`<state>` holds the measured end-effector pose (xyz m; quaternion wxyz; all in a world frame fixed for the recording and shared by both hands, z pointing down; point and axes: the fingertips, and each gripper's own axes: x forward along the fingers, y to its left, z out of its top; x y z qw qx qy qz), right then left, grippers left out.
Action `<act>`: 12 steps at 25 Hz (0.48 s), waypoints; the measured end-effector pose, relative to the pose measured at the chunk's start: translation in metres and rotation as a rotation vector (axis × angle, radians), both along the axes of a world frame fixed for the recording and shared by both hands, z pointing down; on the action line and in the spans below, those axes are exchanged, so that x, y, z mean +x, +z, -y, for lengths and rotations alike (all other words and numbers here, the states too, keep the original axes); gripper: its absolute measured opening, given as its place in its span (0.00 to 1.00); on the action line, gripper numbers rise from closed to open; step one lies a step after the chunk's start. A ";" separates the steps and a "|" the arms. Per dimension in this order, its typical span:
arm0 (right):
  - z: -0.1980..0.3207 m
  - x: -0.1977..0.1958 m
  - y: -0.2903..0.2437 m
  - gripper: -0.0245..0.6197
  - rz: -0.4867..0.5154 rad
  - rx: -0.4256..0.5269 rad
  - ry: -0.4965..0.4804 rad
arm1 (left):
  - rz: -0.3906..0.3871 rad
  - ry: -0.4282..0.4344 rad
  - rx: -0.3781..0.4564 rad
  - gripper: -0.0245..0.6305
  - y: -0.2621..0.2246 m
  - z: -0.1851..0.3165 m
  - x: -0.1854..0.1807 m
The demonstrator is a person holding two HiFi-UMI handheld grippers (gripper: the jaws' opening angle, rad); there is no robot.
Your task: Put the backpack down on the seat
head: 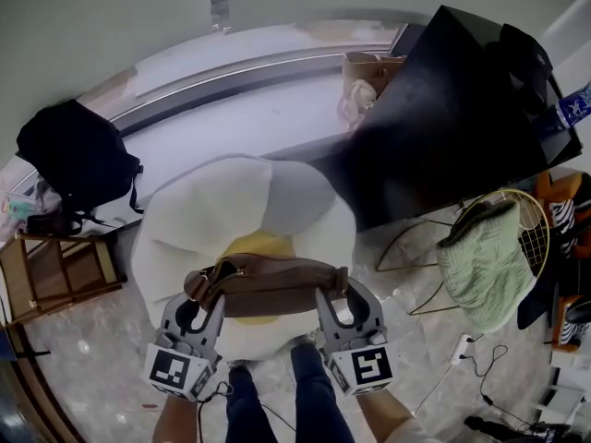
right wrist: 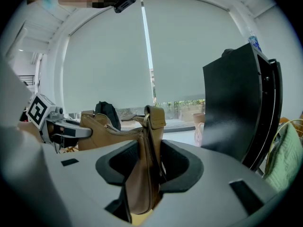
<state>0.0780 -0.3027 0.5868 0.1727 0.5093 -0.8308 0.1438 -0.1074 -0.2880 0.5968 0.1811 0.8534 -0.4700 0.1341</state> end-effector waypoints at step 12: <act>0.026 0.001 0.095 0.30 -0.004 -0.067 -0.009 | 0.032 -0.015 -0.038 0.20 0.091 0.025 0.000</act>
